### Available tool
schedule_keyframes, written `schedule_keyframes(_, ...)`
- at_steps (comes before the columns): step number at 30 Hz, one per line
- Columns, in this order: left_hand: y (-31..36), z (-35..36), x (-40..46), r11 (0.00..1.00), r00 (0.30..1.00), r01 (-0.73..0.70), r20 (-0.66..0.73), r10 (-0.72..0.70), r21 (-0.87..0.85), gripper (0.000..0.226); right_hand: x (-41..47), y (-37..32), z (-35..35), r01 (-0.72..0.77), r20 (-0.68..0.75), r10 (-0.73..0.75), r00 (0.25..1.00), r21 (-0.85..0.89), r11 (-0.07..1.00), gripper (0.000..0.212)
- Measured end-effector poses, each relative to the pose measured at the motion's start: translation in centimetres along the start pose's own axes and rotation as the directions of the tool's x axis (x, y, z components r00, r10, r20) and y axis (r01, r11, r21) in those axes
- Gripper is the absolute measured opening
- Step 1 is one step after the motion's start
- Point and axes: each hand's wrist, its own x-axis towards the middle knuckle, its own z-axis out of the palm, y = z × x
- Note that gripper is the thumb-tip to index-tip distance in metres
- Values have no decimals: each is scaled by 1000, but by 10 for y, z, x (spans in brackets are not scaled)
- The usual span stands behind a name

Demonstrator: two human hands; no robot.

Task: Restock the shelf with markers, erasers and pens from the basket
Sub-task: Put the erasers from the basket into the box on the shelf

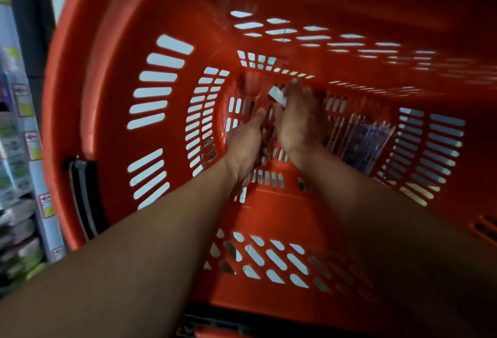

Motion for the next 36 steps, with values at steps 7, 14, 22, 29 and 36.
schedule_keyframes(7,-1,4,-10,995,997,-58,-45,62,79,57,-2,2,-8,5,47,-5,999,9,1000,38)
schedule_keyframes(14,7,7,-47,946,972,-212,-48,230,245,63,-48,20,-46,-13,108,-10,994,211,977,26)
schedule_keyframes(22,37,11,-156,984,984,-175,-2,176,44,80,-134,14,-155,-43,-36,62,997,389,920,10)
schedule_keyframes(29,64,0,-292,923,946,-323,77,314,208,54,-220,-15,-282,33,-57,-13,998,376,926,15)
schedule_keyframes(36,107,-10,-425,716,794,-599,153,589,358,23,-290,-50,-391,137,-157,-83,984,378,916,14)
